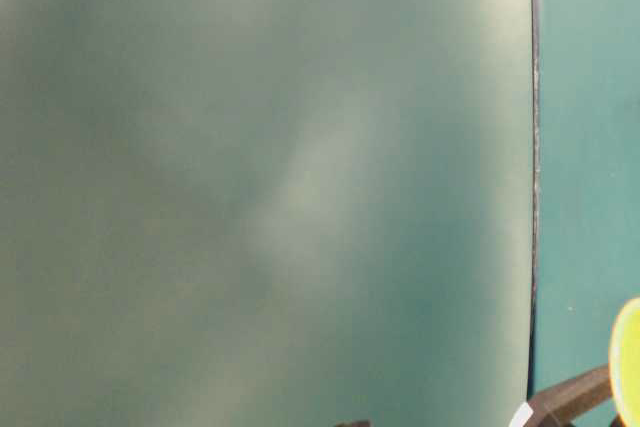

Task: Move the cup forward with left arm.
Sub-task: 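Slide the held orange cup toward the bottom-left of the table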

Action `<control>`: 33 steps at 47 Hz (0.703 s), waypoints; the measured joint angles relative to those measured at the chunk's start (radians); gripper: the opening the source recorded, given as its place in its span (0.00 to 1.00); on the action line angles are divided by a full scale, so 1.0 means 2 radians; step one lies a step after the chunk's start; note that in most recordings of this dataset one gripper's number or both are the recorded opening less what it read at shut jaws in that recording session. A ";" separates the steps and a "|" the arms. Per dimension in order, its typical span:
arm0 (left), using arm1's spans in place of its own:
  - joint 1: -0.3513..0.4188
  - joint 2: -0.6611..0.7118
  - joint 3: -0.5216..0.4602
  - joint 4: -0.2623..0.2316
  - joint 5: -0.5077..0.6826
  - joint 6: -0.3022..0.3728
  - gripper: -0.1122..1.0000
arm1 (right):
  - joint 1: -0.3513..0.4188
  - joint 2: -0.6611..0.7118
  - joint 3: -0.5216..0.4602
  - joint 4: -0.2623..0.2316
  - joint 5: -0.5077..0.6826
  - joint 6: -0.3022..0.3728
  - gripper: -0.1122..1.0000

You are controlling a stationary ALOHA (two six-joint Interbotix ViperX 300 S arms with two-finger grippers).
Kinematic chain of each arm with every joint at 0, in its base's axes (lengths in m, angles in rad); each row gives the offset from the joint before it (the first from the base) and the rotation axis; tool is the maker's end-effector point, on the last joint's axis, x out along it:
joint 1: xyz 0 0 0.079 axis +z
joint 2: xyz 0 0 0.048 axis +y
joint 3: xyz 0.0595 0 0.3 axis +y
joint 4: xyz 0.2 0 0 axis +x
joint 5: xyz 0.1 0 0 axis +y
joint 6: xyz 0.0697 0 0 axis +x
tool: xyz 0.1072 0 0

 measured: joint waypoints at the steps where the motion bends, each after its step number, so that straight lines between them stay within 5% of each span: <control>1: -0.003 -0.001 0.000 0.000 0.000 0.000 0.68 | 0.000 0.001 0.000 0.001 0.000 0.000 0.10; 33: -0.084 -0.012 -0.013 -0.016 -0.007 -0.001 0.68 | 0.000 0.001 0.000 0.000 0.002 0.000 0.10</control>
